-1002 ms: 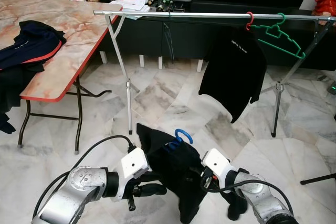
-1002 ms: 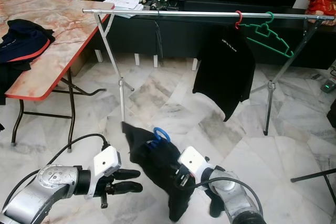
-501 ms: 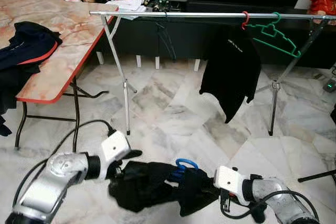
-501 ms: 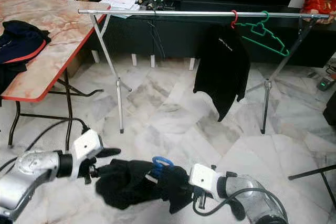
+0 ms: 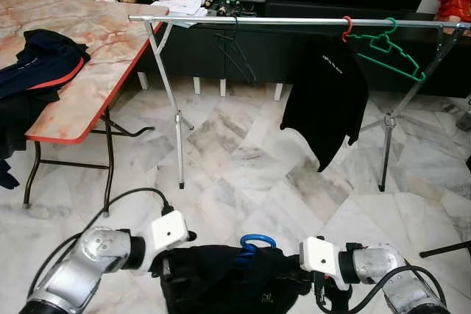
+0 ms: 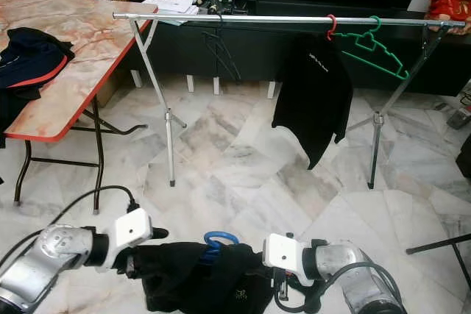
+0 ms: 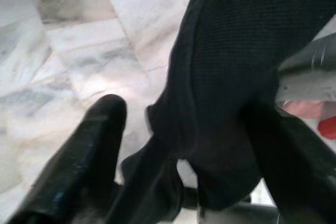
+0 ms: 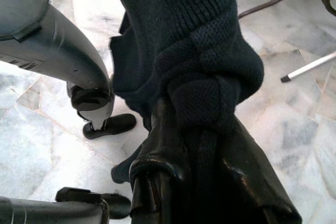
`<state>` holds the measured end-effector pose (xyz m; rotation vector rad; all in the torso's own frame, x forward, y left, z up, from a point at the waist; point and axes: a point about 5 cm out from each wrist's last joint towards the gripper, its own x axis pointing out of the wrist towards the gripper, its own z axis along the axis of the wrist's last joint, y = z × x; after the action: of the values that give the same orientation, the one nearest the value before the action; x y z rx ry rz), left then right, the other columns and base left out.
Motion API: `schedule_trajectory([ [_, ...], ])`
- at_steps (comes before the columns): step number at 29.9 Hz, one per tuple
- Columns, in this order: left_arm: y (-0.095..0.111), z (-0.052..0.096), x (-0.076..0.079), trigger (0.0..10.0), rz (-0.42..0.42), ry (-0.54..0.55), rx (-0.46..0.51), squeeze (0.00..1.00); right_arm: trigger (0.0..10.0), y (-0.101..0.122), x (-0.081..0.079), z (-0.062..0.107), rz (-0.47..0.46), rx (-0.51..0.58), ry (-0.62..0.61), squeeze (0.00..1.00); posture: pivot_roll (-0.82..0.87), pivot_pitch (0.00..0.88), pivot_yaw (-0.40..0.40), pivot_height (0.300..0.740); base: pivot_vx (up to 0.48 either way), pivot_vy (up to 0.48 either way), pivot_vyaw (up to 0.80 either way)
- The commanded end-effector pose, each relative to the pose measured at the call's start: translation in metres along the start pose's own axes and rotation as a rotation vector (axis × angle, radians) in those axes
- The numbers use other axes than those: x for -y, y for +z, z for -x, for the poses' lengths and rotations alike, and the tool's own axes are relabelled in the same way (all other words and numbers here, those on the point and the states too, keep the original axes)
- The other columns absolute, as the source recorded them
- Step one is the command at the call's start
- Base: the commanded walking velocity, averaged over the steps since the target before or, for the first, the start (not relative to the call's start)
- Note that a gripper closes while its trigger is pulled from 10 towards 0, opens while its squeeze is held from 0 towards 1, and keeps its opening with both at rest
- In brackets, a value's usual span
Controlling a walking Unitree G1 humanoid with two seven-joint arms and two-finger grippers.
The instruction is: Hang hanger
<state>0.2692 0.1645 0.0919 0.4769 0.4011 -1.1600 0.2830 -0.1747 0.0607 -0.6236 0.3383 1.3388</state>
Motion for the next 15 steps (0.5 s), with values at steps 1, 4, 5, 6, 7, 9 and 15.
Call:
schedule_trajectory([
  [1, 0.004, -0.002, 0.000, 10.0, -0.013, -0.028, 0.012, 0.00, 0.0, 0.007, 0.002, 0.003, 0.021, 0.037, -0.003, 0.00, 0.04, 0.130, -0.012, 0.740, 0.000, 0.000, 0.00],
  [4, 0.007, -0.006, 0.002, 10.0, -0.011, -0.052, 0.026, 0.00, 0.0, 0.011, 0.003, 0.004, 0.029, 0.051, 0.008, 0.00, 0.04, 0.129, -0.011, 0.740, 0.000, 0.000, 0.00],
  [5, 0.008, -0.008, 0.002, 10.0, -0.015, -0.059, 0.035, 0.00, 0.0, 0.013, 0.004, 0.003, 0.033, 0.057, 0.012, 0.00, 0.04, 0.128, -0.011, 0.740, 0.000, 0.000, 0.00],
  [6, 0.009, -0.010, 0.002, 10.0, -0.017, -0.061, 0.040, 0.00, 0.0, 0.014, 0.004, 0.003, 0.037, 0.062, 0.018, 0.00, 0.04, 0.128, -0.011, 0.740, 0.000, 0.000, 0.00],
  [7, 0.010, -0.011, 0.003, 10.0, -0.018, -0.066, 0.043, 0.00, 0.0, 0.016, 0.005, 0.002, 0.041, 0.068, 0.023, 0.00, 0.04, 0.128, -0.011, 0.740, 0.000, 0.000, 0.00],
  [9, 0.012, -0.015, 0.004, 10.0, -0.020, -0.085, 0.056, 0.00, 0.0, 0.020, 0.006, 0.001, 0.045, 0.080, 0.038, 0.00, 0.04, 0.127, -0.010, 0.740, 0.000, 0.000, 0.00],
  [15, 0.016, -0.020, 0.006, 10.0, -0.025, -0.108, 0.071, 0.00, 0.0, 0.024, 0.008, -0.001, 0.053, 0.082, 0.050, 0.00, 0.04, 0.126, -0.009, 0.740, 0.000, 0.000, 0.00],
])
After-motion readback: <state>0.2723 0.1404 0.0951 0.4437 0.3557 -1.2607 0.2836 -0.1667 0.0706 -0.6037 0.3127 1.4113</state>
